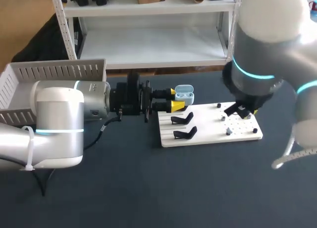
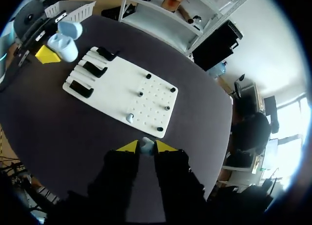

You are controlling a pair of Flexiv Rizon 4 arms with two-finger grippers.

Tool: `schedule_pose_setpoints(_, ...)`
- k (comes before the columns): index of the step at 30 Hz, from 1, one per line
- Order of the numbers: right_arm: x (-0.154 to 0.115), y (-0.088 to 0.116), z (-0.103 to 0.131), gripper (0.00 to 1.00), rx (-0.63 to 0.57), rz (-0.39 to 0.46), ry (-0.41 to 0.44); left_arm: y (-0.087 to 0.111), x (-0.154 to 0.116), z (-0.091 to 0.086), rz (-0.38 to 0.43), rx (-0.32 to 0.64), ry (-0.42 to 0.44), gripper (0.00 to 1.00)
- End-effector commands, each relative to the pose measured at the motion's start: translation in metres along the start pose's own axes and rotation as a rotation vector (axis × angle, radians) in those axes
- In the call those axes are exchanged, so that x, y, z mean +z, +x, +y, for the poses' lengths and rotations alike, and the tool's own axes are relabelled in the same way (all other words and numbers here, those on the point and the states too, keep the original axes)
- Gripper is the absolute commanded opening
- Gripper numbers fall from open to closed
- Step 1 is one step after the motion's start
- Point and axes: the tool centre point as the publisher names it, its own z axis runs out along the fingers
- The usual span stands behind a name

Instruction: Pick up each earbud case from the left stands, insert the matching earbuds, close the lid, and place the case in the box.

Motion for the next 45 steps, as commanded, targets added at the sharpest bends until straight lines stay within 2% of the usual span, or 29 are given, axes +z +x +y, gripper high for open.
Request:
schedule_pose_setpoints(1,-0.042,-0.017,0.018,0.00,-0.037,0.122,0.002,0.001,0.000,-0.001,-0.003,0.002,-0.002,0.00)
schedule_pose_setpoints(7,-0.060,-0.033,0.039,0.00,-0.050,0.138,0.004,0.001,0.000,-0.001,-0.003,0.002,-0.002,0.00)
schedule_pose_setpoints(11,-0.069,-0.044,0.052,0.00,-0.009,0.063,-0.010,0.001,0.000,-0.001,-0.003,0.002,-0.002,0.00)
schedule_pose_setpoints(25,-0.069,-0.044,0.052,0.00,-0.009,0.063,-0.010,0.001,0.000,-0.001,-0.003,0.002,-0.002,0.00)
schedule_pose_setpoints(31,-0.068,-0.062,0.062,0.00,0.201,0.121,-0.055,0.001,0.000,-0.001,-0.003,0.002,-0.002,0.00)
schedule_pose_setpoints(34,-0.068,-0.070,0.068,0.00,0.272,0.143,-0.058,0.000,0.003,-0.007,-0.002,-0.010,-0.014,0.00)
schedule_pose_setpoints(38,-0.065,-0.078,0.070,0.00,0.329,0.148,-0.076,-0.002,0.003,-0.009,-0.004,0.006,-0.042,0.00)
schedule_pose_setpoints(45,-0.060,-0.086,0.066,0.00,0.392,0.163,-0.064,-0.004,0.014,-0.021,-0.013,0.021,-0.014,0.00)
